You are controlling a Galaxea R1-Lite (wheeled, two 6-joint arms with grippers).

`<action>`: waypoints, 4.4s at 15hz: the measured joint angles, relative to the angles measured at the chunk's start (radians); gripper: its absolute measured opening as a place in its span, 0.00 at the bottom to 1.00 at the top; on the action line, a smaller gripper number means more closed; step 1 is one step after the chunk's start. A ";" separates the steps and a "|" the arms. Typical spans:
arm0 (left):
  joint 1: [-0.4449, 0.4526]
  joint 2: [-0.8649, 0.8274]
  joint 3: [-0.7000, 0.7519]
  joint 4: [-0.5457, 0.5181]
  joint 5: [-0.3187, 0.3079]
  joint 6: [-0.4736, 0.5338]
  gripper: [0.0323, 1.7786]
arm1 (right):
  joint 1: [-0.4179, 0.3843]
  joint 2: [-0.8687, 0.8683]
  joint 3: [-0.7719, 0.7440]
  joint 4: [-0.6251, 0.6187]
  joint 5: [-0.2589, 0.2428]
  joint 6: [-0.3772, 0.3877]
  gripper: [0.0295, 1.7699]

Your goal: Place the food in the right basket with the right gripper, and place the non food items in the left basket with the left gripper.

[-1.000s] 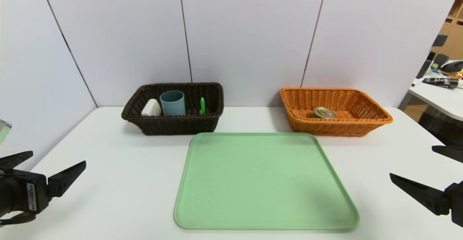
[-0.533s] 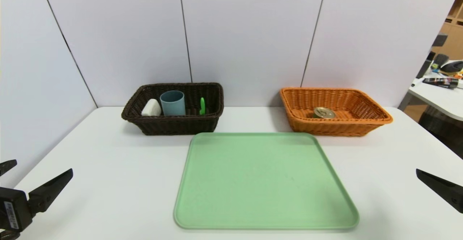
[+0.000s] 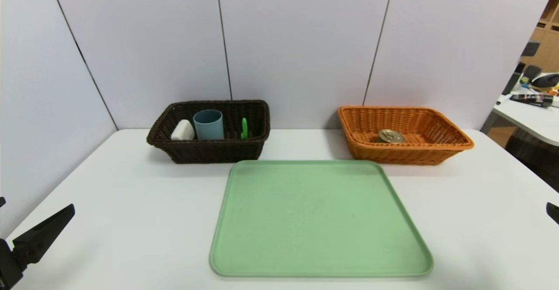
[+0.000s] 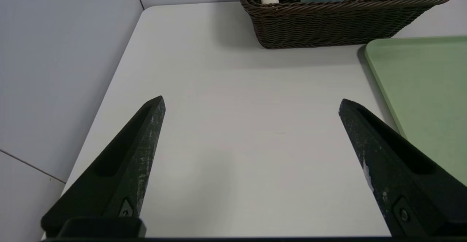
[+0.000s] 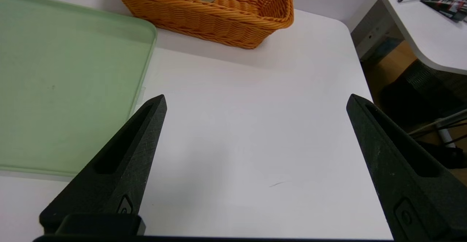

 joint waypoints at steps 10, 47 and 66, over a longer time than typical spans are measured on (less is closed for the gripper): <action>0.000 -0.144 0.064 0.017 -0.006 -0.002 0.95 | -0.022 -0.177 0.097 0.000 0.042 0.029 0.96; 0.112 -0.597 0.331 0.078 -0.064 -0.002 0.95 | -0.015 -0.509 0.315 0.003 0.130 0.073 0.96; 0.108 -0.719 0.360 0.207 -0.103 0.041 0.95 | 0.004 -0.708 0.427 0.073 0.139 0.134 0.96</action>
